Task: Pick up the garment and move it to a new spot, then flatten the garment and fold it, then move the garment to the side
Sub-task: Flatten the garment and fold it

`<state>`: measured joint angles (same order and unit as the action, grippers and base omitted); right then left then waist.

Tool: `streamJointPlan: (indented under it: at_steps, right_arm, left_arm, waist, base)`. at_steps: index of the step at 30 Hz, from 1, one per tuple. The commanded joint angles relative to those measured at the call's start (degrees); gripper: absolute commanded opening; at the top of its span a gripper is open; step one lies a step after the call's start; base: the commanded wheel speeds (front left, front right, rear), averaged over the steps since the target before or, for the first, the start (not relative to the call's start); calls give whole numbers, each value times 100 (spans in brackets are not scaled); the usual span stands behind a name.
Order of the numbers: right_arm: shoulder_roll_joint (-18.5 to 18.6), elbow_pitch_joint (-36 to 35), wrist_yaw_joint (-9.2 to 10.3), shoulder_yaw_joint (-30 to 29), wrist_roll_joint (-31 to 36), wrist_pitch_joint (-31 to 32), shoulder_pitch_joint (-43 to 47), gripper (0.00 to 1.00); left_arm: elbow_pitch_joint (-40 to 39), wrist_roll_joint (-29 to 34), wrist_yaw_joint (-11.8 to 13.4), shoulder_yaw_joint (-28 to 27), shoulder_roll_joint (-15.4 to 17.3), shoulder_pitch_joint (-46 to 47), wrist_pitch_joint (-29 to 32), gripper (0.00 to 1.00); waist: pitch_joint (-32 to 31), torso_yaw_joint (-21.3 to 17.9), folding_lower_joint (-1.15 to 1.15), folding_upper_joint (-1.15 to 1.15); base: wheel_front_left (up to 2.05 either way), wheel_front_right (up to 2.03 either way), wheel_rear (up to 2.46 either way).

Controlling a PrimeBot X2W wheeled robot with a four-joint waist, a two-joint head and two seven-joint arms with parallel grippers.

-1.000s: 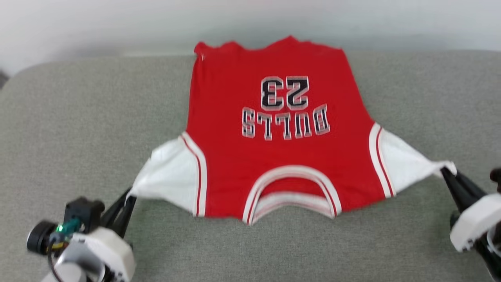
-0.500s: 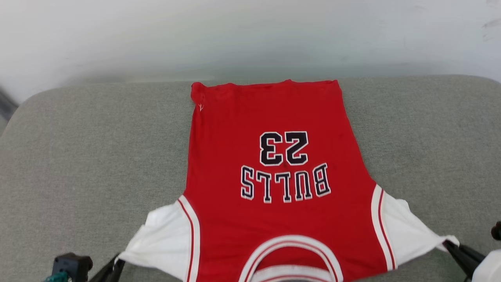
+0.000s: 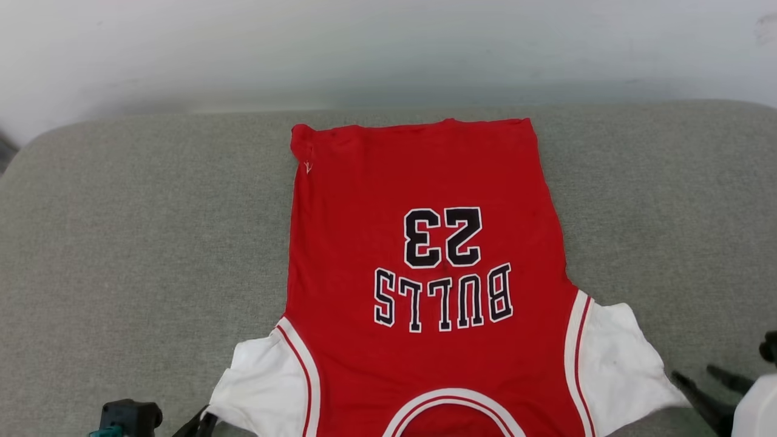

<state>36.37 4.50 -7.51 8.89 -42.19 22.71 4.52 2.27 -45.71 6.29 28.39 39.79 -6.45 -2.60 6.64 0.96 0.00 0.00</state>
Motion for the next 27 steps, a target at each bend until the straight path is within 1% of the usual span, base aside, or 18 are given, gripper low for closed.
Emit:
streamJointPlan:
  at_steps: [1, 4, 8, 12, 15, 18, 22, 27]
  right_arm:
    - [47, -158, 4, -67, 2, 115, -209, 100]
    - [71, -453, 4, -235, -142, 529, -486, 100]
    - [194, -783, 3, -538, -177, 1210, -1156, 100]
    - [54, -869, 3, -721, -344, 2164, -2027, 100]
    - [-112, -702, 3, -881, -259, 2937, -2828, 100]
    - [-274, -441, 3, -1034, 39, 3541, -3624, 100]
    - [-355, 12, 3, -1241, 573, 3934, -4627, 100]
    - [-288, 649, 3, -1497, 1273, 4474, -5685, 100]
  left_arm:
    - [-100, -36, 22, -38, 10, 79, 51, 0]
    - [-419, -74, 81, -10, 55, 117, 243, 0]
    - [-1050, -6, 133, 69, 180, 242, 567, 0]
    - [-1633, 283, 272, 212, 359, 351, 885, 0]
    - [-2007, 539, 400, 352, 406, 459, 1061, 0]
    - [-2339, 709, 406, 437, 365, 643, 1175, 0]
    - [-2688, 863, 335, 590, 252, 923, 1302, 0]
    - [-2971, 1093, 281, 727, 117, 1250, 1360, 0]
  waist:
    - [105, 33, 0, 0]
    - [280, 110, 0, 0]
    - [700, 311, 0, 0]
    - [1129, 596, 0, 0]
    - [1468, 833, 0, 0]
    - [1833, 1120, 0, 0]
    - [2246, 1517, 0, 0]
    - [2674, 1951, 0, 0]
  base:
    - [0, 0, 0]
    - [0, 0, 0]
    - [0, 0, 0]
    - [0, 0, 0]
    - [0, 0, 0]
    - [0, 0, 0]
    - [0, 0, 0]
    - [0, 0, 0]
